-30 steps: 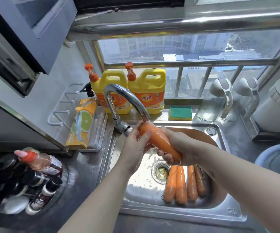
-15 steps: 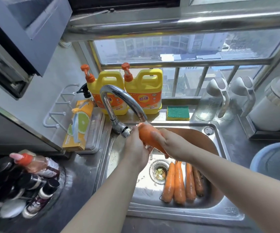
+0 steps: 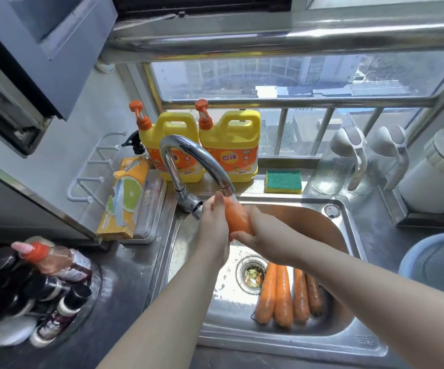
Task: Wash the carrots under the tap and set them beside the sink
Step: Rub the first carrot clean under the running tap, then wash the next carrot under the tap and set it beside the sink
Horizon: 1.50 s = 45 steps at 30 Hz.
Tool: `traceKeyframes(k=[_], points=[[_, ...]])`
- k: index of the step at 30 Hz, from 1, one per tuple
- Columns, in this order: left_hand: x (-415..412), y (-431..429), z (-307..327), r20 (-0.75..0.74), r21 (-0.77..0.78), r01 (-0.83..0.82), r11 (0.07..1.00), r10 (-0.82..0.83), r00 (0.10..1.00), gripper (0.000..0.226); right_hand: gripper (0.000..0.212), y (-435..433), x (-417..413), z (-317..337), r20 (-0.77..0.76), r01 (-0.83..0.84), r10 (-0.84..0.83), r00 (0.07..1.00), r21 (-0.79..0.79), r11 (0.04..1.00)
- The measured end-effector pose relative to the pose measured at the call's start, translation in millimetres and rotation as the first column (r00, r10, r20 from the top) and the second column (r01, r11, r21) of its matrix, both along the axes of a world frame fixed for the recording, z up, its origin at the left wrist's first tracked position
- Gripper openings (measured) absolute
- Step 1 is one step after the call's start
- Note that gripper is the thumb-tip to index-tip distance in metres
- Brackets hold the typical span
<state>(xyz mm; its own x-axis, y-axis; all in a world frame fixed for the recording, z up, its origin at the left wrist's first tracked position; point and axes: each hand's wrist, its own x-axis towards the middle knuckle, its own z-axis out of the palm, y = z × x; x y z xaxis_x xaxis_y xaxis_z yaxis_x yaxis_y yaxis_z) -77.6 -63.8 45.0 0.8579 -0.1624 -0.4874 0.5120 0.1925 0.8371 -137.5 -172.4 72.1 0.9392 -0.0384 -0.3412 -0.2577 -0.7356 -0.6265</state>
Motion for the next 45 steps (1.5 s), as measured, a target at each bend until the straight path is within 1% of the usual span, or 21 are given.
traceKeyframes(k=[3,4,5,6,8,9,11,13,17,19,22,24,26,29,31,32,35,37,40,43,45], points=[[10,12,5,-0.195,-0.092,-0.036,0.995,0.017,0.981,0.057,0.055,-9,4,-3,0.020,0.034,-0.034,0.999,-0.006,0.999],[12,19,5,-0.225,-0.123,-0.020,0.992,-0.009,0.974,0.061,0.053,-14,5,-2,0.029,0.091,-0.093,0.995,0.045,0.995],[13,26,6,-0.241,-0.138,0.002,0.990,-0.036,0.970,0.061,0.049,-20,6,0,0.022,0.167,-0.172,0.985,0.147,0.975],[12,32,7,-0.246,-0.146,0.031,0.989,-0.067,0.967,0.057,0.044,-26,8,2,-0.010,0.240,-0.247,0.969,0.282,0.929],[6,42,8,-0.228,-0.139,0.095,0.986,-0.125,0.966,0.043,0.032,-35,10,6,-0.134,0.344,-0.324,0.936,0.527,0.777],[2,46,7,-0.210,-0.121,0.117,0.986,-0.140,0.968,0.037,0.030,-36,12,8,-0.211,0.388,-0.332,0.920,0.616,0.686],[-5,53,5,-0.184,-0.092,0.116,0.989,-0.131,0.974,0.033,0.031,-30,17,11,-0.354,0.468,-0.310,0.882,0.723,0.508],[-10,62,5,-0.196,-0.085,0.072,0.994,-0.087,0.977,0.033,0.030,-19,21,13,-0.447,0.521,-0.270,0.853,0.761,0.386],[-14,85,0,-0.292,-0.082,-0.027,0.996,0.002,0.956,0.031,0.039,0,24,7,-0.546,0.576,-0.186,0.817,0.787,0.222],[-15,93,-3,-0.318,-0.103,-0.059,0.993,0.023,0.948,0.034,0.044,3,25,1,-0.564,0.592,-0.183,0.805,0.785,0.182],[-18,93,-5,-0.276,-0.134,-0.054,0.989,0.015,0.961,0.043,0.035,0,23,-11,-0.590,0.635,-0.259,0.765,0.758,0.151],[-21,88,-5,-0.205,-0.097,0.017,0.995,-0.037,0.978,0.042,0.033,-6,17,-22,-0.614,0.676,-0.321,0.721,0.724,0.135],[-26,82,-6,-0.136,-0.012,0.136,0.991,-0.136,0.981,0.039,0.035,-11,10,-34,-0.634,0.712,-0.373,0.677,0.694,0.112],[-34,81,-13,-0.082,0.183,0.326,0.928,-0.316,0.945,0.035,0.034,-14,3,-52,-0.645,0.756,-0.450,0.617,0.645,0.111],[-39,85,-17,-0.077,0.294,0.369,0.882,-0.363,0.929,0.036,0.035,-8,1,-63,-0.654,0.780,-0.467,0.595,0.610,0.138],[-40,88,-18,-0.076,0.328,0.357,0.874,-0.353,0.933,0.037,0.035,-3,0,-68,-0.659,0.788,-0.460,0.595,0.591,0.173],[-42,110,-25,-0.059,0.411,0.230,0.882,-0.226,0.972,0.035,0.038,15,-1,-81,-0.653,0.773,-0.415,0.634,0.518,0.367],[-43,131,-32,-0.014,0.508,0.108,0.854,-0.117,0.993,0.032,0.036,23,-1,-89,-0.643,0.748,-0.397,0.655,0.477,0.462],[-46,164,-41,0.038,0.552,-0.066,0.831,0.054,0.998,0.039,0.033,34,2,-97,-0.648,0.716,-0.355,0.674,0.455,0.530],[-49,188,-61,0.042,0.540,-0.186,0.821,0.194,0.980,0.056,0.029,44,6,-103,-0.636,0.670,-0.320,0.703,0.441,0.596],[-54,197,-69,0.053,0.554,-0.251,0.794,0.267,0.962,0.048,0.026,50,7,-105,-0.620,0.634,-0.301,0.725,0.429,0.644]])
